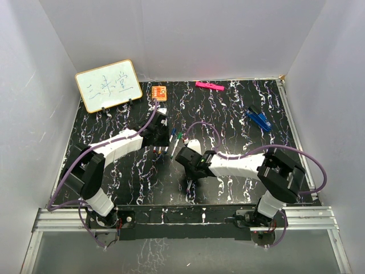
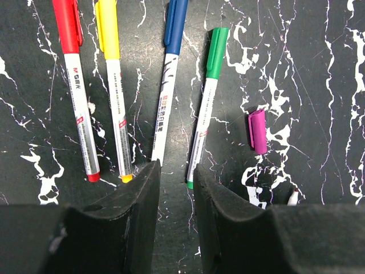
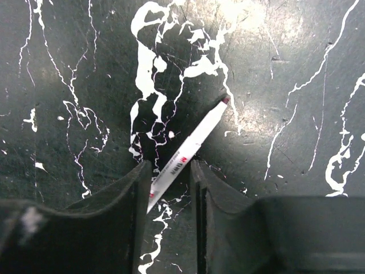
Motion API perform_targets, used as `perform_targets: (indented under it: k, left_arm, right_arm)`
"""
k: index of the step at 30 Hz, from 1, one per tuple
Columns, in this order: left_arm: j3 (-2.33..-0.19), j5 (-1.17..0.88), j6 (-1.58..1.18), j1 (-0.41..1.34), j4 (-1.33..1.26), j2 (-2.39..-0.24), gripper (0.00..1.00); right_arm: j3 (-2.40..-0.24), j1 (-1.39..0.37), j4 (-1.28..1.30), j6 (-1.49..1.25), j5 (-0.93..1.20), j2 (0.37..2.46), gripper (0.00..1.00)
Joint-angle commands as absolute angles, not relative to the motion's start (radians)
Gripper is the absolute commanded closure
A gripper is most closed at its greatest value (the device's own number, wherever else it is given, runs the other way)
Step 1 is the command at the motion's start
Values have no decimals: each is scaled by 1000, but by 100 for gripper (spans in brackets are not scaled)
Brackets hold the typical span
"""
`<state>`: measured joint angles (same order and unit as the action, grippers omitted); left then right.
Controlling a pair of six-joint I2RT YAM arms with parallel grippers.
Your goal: Insert the pens into the pen caps
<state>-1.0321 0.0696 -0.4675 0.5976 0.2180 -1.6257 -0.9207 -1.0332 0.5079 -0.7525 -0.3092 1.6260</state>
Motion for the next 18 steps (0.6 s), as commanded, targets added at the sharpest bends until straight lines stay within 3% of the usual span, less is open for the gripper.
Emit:
perform_targets:
  k: [1,8,13,18]
  left_arm:
    - [-1034,87,-456,595,242,-1568,71]
    - [-1037,88,-454,596,242,-1573,71]
    - [-1034,78,-456,595,238,-1569,71]
    - [-1005,41,-439,596,192,-1543,71]
  right_arm:
    - [-955,-1036,541,-745,-255,1644,74]
    - [-957,-1035,537,-733,-240,1687,100]
    - [-966,-1034,552,-757,-319,1648,100]
    - [-952,-1013,532,-797,-456,1475,100]
